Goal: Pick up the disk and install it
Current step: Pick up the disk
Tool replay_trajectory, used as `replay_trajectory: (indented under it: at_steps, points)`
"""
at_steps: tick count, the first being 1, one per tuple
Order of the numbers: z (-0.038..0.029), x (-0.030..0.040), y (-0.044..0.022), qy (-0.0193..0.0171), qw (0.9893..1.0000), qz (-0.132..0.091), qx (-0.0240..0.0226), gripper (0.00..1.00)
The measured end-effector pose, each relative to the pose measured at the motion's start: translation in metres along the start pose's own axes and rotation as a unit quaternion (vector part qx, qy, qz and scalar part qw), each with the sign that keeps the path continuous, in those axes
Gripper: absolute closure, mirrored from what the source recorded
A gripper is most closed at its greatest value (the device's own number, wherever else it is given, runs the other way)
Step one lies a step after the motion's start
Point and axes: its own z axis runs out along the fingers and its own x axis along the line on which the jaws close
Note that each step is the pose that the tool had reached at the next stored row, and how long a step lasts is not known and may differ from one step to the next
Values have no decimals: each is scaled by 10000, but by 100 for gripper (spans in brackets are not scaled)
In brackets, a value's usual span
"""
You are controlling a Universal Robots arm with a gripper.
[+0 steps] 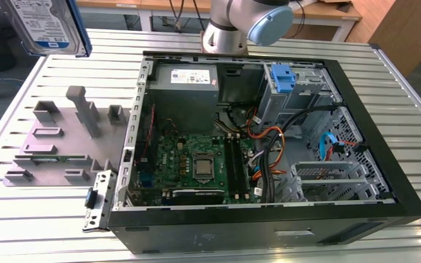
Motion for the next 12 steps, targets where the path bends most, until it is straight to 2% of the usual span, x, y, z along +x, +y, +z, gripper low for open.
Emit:
replay_trajectory:
  at_steps: [5,12]
  points:
    - [-3,-4,-136,0,10000,0,0,65]
    - [-7,-8,-281,0,10000,0,0,65]
